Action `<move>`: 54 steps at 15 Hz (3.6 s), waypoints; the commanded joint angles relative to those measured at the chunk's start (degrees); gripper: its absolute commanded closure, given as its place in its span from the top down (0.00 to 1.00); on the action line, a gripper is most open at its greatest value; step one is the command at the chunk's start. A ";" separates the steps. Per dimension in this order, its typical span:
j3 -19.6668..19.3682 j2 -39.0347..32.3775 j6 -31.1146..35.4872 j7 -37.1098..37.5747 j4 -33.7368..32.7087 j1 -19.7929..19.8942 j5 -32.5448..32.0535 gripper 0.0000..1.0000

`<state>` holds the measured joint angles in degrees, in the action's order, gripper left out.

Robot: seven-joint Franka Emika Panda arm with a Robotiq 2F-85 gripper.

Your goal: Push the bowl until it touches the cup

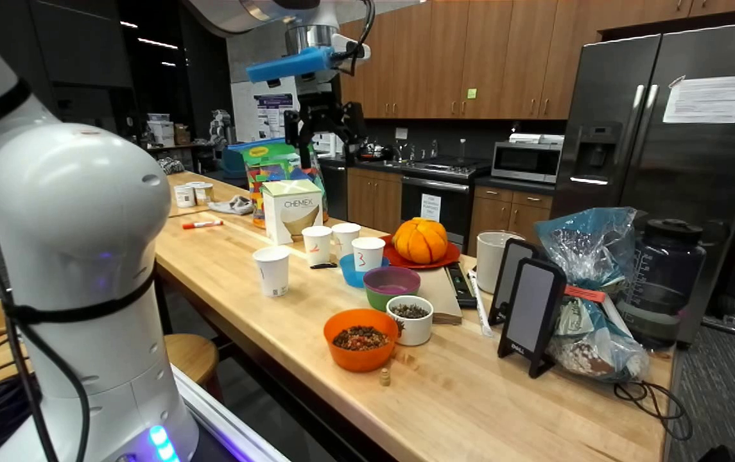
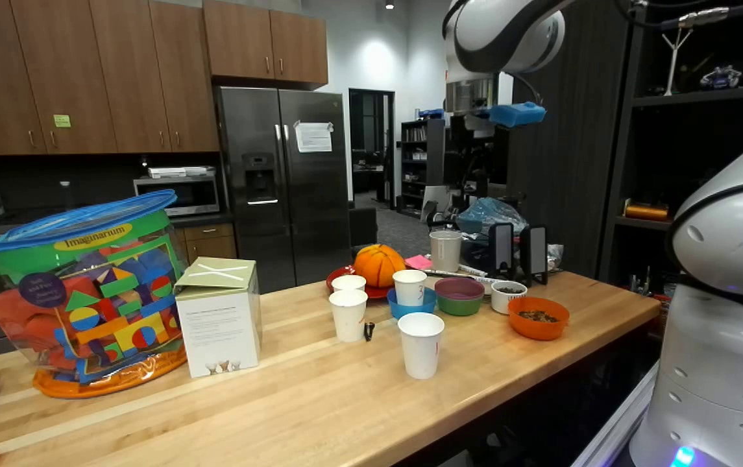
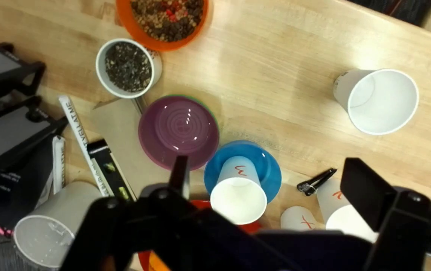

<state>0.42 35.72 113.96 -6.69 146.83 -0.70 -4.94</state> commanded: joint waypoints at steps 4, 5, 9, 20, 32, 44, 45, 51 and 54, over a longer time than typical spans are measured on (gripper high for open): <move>-7.52 4.67 8.46 -20.14 7.35 -3.36 -2.25 1.00; -9.47 4.92 8.40 -24.15 7.74 -3.87 -1.80 1.00; -17.08 5.74 5.30 -42.32 7.85 -3.24 -4.18 1.00; -19.72 3.55 7.56 -56.39 7.54 8.18 -15.02 1.00; -22.99 3.28 6.71 -65.50 6.44 8.49 -15.48 1.00; -37.47 -4.64 -1.91 -94.90 -2.97 14.67 -14.73 1.00; -38.29 -5.39 -1.65 -96.92 -3.30 14.99 -14.76 1.00; -41.58 -9.63 10.11 -102.40 -2.48 17.15 -15.01 1.00; -42.40 -12.14 15.05 -103.03 -3.04 17.42 -13.77 1.00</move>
<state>-41.67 26.96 125.13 -107.53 145.04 15.64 -20.33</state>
